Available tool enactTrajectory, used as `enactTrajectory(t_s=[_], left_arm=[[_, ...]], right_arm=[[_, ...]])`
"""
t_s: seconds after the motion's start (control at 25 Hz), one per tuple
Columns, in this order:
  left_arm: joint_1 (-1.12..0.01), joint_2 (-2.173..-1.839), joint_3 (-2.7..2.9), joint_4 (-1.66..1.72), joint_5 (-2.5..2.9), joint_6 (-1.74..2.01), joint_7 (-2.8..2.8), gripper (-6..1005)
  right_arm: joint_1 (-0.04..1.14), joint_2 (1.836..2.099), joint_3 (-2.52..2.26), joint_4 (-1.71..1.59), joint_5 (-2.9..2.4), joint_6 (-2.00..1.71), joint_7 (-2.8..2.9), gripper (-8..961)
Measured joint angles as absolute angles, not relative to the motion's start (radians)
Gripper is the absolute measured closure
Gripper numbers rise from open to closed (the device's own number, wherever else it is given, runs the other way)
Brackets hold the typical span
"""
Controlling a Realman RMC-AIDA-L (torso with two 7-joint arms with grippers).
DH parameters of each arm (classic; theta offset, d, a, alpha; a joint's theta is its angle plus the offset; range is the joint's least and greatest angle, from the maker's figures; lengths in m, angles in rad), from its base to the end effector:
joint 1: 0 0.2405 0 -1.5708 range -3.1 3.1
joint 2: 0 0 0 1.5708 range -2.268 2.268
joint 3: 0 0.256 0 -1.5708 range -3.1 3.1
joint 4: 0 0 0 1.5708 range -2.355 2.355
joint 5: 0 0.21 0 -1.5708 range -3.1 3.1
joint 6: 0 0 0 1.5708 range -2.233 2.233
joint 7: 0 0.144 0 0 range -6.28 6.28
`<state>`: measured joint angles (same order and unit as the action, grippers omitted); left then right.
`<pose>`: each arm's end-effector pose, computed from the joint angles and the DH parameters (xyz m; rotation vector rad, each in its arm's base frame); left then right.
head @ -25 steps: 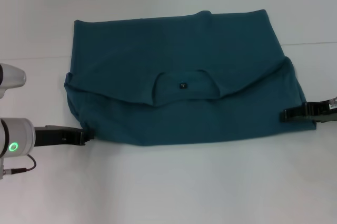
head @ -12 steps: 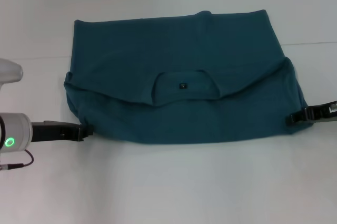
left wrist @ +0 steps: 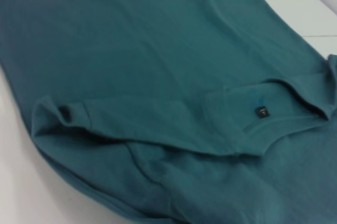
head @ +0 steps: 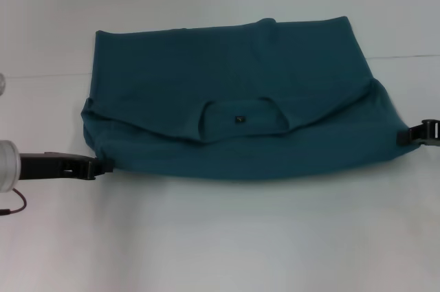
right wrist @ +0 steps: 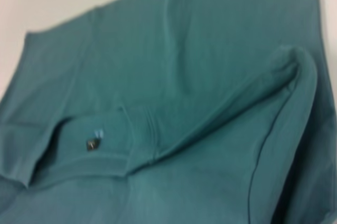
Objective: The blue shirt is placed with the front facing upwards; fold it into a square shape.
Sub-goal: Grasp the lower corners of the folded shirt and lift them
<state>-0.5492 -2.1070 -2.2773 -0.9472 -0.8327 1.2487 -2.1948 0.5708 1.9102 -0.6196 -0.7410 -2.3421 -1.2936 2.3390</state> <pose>-0.2666 0.3772 0.0151 -2.3598 -1.2585 -0.2388 0.3327 0.3767 0.0925 -2.0242 1.6180 0.3300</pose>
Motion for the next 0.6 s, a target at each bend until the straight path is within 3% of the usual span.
enactTrajectory(t_s=[0.28,0.6], left_arm=[[-0.564,-2.094,-2.345,-0.983,-0.832,1.329,-2.198,956],[-0.691,-2.027,-2.365,-0.966,-0.827,1.306,-2.211,956]], right_arm=[[0.547,1.891,-0.536,-0.753,-2.254,-1.329,2.322,898],[0.628,1.838,-0.492,-0.767,-2.202,-1.297,2.356,897]])
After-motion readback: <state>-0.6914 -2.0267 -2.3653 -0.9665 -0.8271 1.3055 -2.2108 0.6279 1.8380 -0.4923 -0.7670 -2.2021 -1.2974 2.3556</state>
